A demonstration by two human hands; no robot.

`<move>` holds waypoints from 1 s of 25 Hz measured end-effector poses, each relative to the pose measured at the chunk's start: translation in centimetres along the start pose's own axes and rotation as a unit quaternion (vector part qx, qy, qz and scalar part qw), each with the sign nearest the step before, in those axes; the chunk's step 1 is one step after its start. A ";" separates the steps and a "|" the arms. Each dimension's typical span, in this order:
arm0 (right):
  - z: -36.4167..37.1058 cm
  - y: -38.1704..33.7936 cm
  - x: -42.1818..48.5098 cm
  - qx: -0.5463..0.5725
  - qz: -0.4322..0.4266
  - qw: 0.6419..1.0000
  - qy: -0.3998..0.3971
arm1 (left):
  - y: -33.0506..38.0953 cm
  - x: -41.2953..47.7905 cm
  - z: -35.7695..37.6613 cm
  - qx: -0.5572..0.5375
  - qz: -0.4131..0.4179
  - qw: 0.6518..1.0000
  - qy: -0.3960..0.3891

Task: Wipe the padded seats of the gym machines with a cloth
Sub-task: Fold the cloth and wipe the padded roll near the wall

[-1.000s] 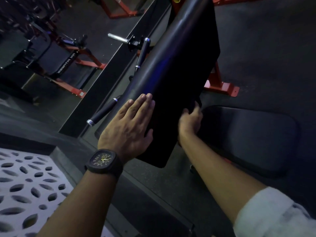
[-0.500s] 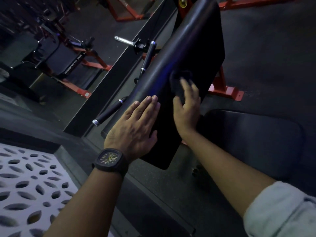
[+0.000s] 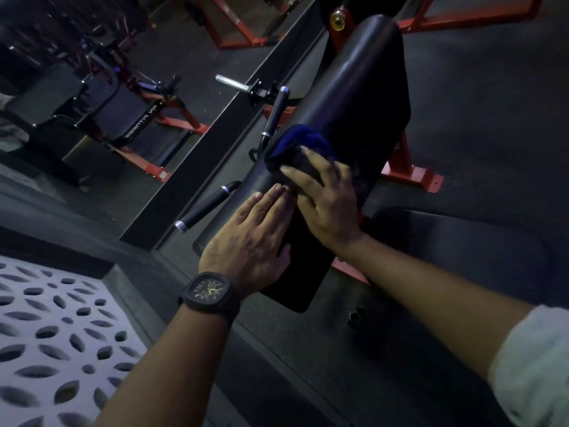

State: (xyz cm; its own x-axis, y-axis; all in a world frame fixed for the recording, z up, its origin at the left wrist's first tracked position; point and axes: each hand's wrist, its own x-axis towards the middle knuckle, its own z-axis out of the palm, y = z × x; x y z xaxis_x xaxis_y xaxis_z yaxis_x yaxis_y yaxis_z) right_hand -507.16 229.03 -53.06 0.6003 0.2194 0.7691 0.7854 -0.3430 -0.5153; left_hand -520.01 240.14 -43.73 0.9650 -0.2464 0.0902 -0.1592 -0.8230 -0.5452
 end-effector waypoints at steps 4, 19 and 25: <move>-0.5 1.6 3.3 0.032 0.215 0.975 0.047 | 0.0 -0.1 -0.4 0.003 0.000 1.000 -0.004; -0.4 3.3 5.1 0.053 0.270 0.959 0.062 | 0.0 -0.1 -0.1 -0.012 -0.001 1.000 0.004; -0.7 4.1 3.6 0.004 0.062 0.998 0.010 | -0.1 0.1 -0.2 -0.002 0.003 1.000 0.003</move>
State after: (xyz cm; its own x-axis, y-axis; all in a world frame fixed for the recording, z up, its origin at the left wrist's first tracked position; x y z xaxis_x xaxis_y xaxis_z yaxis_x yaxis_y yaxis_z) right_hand -501.89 227.80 -52.11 0.6895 0.1568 0.7071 0.7068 -0.3587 -0.6097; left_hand -519.96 240.14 -43.50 0.9629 -0.2541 0.0913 -0.1660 -0.8238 -0.5420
